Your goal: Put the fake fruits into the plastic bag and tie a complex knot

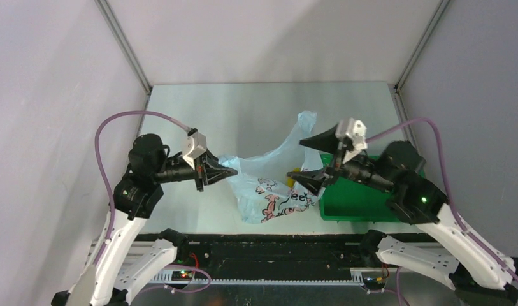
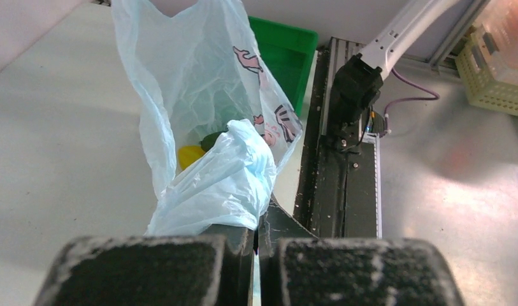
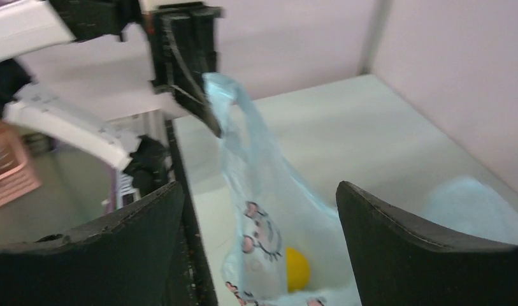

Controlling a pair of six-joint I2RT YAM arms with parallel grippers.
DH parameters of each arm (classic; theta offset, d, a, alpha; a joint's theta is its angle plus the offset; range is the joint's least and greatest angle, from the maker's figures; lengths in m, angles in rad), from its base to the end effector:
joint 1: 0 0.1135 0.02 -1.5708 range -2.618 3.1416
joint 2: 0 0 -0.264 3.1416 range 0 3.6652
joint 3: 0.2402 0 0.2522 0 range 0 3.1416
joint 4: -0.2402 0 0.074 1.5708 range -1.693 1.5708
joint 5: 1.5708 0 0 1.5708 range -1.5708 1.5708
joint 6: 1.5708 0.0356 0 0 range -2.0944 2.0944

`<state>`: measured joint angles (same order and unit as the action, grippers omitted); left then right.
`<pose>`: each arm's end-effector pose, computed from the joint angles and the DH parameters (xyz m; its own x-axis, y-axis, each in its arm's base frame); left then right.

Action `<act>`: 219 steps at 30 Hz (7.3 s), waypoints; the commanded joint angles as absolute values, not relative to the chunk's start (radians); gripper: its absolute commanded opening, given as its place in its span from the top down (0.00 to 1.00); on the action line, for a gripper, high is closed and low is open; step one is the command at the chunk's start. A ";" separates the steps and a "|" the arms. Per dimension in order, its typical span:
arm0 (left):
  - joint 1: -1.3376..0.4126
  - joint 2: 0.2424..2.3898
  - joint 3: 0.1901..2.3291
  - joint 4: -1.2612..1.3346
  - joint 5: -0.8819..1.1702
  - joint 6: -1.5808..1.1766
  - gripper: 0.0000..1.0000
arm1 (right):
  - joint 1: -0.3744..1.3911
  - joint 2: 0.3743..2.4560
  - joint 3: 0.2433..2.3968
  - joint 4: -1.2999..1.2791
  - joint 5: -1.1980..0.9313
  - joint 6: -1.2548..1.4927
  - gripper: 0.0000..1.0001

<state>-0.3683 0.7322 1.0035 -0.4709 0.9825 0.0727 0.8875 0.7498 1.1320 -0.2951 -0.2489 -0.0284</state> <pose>0.1157 -0.0764 0.3948 -0.1147 0.0875 -0.9895 0.9714 0.2184 -0.0933 0.0815 0.1139 0.4499 0.0806 0.0555 -0.9952 -0.9046 0.4233 -0.0497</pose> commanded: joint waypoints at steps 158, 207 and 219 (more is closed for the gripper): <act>-0.730 0.962 0.840 0.194 0.718 -0.283 0.97 | 0.762 1.257 1.513 -0.323 -0.655 0.060 0.86; -0.476 0.993 0.931 -0.021 0.950 -0.240 1.00 | 0.132 0.916 1.257 -0.539 -0.729 0.101 0.11; -0.475 0.982 0.920 -0.006 0.948 -0.245 1.00 | 0.122 0.973 1.220 -0.474 -0.846 0.166 0.51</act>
